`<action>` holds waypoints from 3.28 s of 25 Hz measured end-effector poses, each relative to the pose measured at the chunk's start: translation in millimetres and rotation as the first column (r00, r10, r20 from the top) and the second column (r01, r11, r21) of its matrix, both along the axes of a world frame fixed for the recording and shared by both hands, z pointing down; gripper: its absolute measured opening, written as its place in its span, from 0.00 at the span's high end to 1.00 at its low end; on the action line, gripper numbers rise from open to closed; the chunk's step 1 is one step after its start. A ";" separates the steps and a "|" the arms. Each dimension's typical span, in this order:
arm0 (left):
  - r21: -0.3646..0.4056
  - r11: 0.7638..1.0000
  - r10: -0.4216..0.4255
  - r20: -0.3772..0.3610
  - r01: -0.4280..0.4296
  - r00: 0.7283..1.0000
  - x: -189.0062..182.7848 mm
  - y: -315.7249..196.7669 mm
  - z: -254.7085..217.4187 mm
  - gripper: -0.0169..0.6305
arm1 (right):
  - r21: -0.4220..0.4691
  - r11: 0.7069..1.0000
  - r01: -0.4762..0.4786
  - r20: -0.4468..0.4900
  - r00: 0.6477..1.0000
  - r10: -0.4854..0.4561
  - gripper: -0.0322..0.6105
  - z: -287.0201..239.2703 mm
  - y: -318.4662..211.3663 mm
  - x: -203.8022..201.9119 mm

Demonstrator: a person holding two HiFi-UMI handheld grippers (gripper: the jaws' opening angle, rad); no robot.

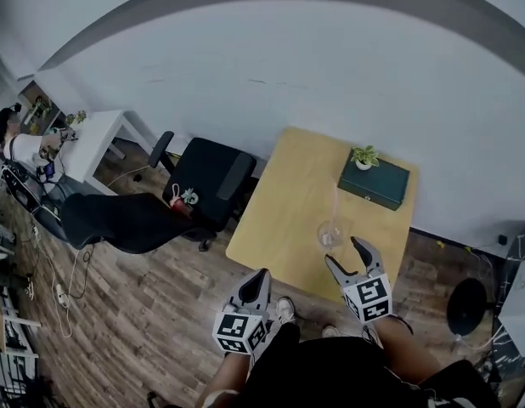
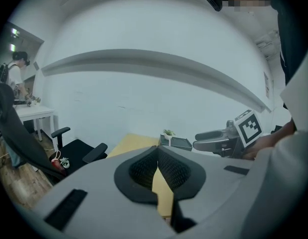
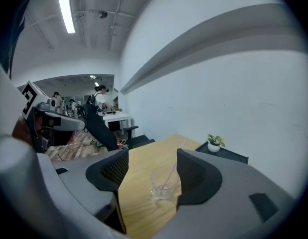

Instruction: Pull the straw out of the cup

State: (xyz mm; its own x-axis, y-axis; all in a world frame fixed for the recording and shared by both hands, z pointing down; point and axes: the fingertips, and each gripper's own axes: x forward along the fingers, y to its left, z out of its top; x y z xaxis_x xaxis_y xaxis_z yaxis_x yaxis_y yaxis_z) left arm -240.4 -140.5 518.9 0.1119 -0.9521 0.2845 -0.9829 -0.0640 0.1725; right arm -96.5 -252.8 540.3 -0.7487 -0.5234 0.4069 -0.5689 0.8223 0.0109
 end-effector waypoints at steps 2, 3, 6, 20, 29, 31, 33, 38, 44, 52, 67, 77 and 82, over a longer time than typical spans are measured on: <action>-0.007 0.999 0.032 -0.001 -0.032 0.999 -7.5 -14.1 4.0 0.95 | -0.006 0.999 -0.034 -0.020 0.999 0.034 0.48 9.0 -13.6 -3.2; -0.009 0.999 0.046 0.000 -0.046 0.999 -11.3 -21.4 5.5 0.94 | -0.008 0.999 -0.052 -0.027 0.998 0.052 0.48 12.7 -20.7 -5.1; -0.007 0.996 0.086 -0.004 -0.086 0.996 -20.5 -41.0 8.4 0.95 | -0.006 0.994 -0.108 -0.043 0.993 0.108 0.48 21.1 -38.2 -8.9; 0.015 0.954 0.300 -0.003 -0.300 0.954 -39.4 -92.1 17.3 0.95 | -0.036 0.951 -0.308 -0.128 0.945 0.302 0.51 58.6 -88.0 -34.6; 0.032 0.959 0.282 -0.034 -0.281 0.959 -37.9 -112.0 13.4 0.94 | -0.098 0.939 -0.329 -0.164 0.936 0.311 0.61 87.6 -111.9 -32.4; 0.025 0.961 0.277 -0.041 -0.276 0.960 -36.5 -109.3 14.9 0.94 | -0.129 0.935 -0.330 -0.167 0.937 0.308 0.63 94.9 -113.0 -31.4; 0.013 0.963 0.269 -0.043 -0.269 0.962 -37.2 -107.5 17.7 0.95 | -0.155 0.931 -0.331 -0.169 0.937 0.306 0.65 101.7 -115.1 -31.8; 0.000 0.972 0.235 -0.060 -0.235 0.970 -41.3 -100.0 21.5 0.95 | -0.174 0.925 -0.337 -0.189 0.934 0.304 0.71 112.8 -116.1 -29.2; -0.003 0.975 0.220 -0.040 -0.220 0.975 -42.3 -94.4 21.2 0.95 | -0.176 0.931 -0.320 -0.185 0.940 0.288 0.79 114.6 -115.9 -28.4; -0.013 0.983 0.182 -0.034 -0.183 0.983 -50.5 -82.3 21.9 0.94 | -0.175 0.938 -0.301 -0.194 0.944 0.267 0.86 118.9 -114.5 -31.8; -0.008 0.985 0.174 -0.031 -0.175 0.984 -44.0 -78.9 18.3 0.94 | -0.074 0.959 -0.273 -0.084 0.960 0.267 0.87 63.1 -105.3 -24.1; 0.007 0.980 0.197 -0.030 -0.197 0.980 -26.2 -84.2 7.6 0.95 | 0.028 0.966 -0.257 0.056 0.965 0.255 0.87 -5.8 -92.7 -18.4; 0.038 0.978 0.209 -0.073 -0.206 0.975 -15.4 -89.2 -8.5 0.95 | 0.068 0.963 -0.260 0.112 0.961 0.252 0.87 -46.1 -88.1 -16.1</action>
State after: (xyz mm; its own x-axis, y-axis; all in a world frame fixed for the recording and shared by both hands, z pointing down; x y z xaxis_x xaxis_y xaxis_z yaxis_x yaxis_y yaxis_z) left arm -255.9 -229.8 510.4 0.3281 -0.9139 0.2389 -0.9317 -0.2714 0.2413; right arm -112.6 -340.9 494.3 -0.6203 -0.7311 0.2841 -0.7618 0.6478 0.0036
